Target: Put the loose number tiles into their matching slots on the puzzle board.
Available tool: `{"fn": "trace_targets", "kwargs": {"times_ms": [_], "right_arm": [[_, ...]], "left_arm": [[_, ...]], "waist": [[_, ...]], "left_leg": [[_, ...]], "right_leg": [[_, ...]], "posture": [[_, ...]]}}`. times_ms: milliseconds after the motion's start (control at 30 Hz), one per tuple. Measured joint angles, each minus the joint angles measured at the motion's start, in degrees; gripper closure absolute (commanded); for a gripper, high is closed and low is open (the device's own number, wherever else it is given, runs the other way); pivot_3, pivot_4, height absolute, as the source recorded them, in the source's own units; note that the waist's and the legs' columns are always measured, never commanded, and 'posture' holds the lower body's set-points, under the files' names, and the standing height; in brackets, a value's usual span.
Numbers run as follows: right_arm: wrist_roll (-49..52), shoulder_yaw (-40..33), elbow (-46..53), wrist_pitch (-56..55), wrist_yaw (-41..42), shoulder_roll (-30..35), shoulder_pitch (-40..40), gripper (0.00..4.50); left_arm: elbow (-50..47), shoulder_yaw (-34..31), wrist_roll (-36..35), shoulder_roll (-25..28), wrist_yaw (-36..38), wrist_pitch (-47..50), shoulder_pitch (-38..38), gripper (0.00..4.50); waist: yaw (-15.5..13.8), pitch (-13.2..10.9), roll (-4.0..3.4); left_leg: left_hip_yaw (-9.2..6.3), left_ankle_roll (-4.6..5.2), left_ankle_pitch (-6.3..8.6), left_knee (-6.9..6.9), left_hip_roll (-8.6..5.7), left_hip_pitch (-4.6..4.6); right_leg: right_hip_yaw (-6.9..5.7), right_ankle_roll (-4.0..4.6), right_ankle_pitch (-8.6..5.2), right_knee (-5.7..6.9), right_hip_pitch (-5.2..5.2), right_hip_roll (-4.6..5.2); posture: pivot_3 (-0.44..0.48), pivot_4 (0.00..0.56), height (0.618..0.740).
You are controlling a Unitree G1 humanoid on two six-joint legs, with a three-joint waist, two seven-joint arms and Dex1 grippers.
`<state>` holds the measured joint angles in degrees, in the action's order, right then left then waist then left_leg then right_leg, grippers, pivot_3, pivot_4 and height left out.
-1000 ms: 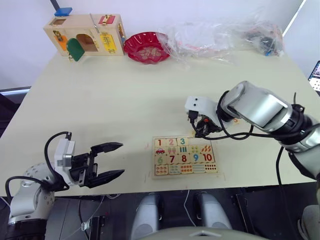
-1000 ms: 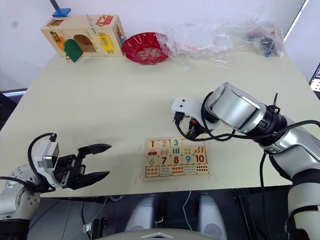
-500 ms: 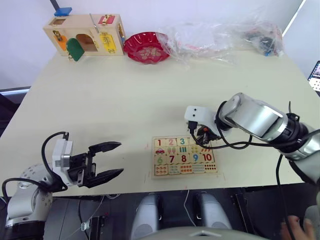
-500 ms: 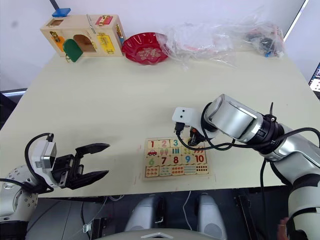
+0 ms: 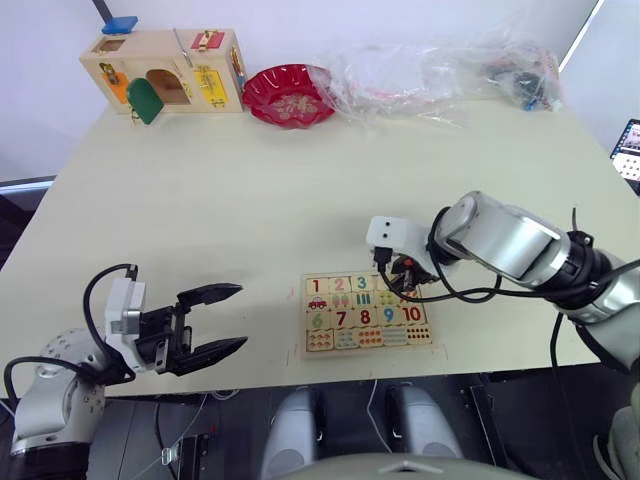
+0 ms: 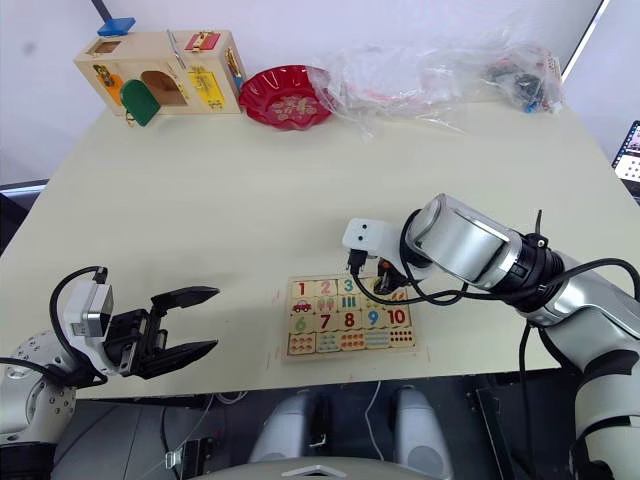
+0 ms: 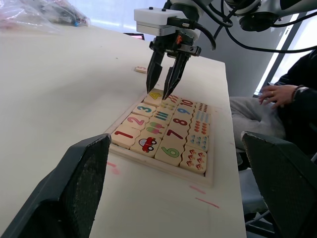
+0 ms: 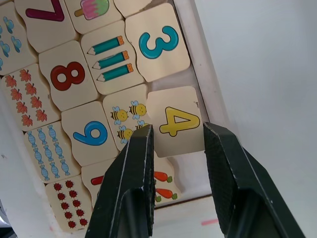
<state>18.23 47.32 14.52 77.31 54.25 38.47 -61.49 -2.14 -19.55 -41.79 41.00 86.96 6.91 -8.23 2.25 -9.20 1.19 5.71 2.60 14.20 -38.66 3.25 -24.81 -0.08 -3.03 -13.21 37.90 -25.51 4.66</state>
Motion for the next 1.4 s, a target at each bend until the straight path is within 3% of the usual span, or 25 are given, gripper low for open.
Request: {"fn": "trace_targets", "kwargs": {"times_ms": [1400], "right_arm": [[-0.83, 0.8, -1.11, -2.94, 0.43, -0.42, 0.08, 3.62]], "left_arm": [[-1.08, -0.02, 0.0, -0.06, -0.96, 0.03, -0.93, 0.0]], "waist": [[0.0, 0.01, 0.01]], "left_leg": [[-0.04, -0.02, -0.01, 0.0, 0.0, 0.02]], "right_leg": [[-0.04, 0.01, 0.0, 0.0, 0.05, 0.0]], "posture": [[0.0, 0.15, 0.74]]}}
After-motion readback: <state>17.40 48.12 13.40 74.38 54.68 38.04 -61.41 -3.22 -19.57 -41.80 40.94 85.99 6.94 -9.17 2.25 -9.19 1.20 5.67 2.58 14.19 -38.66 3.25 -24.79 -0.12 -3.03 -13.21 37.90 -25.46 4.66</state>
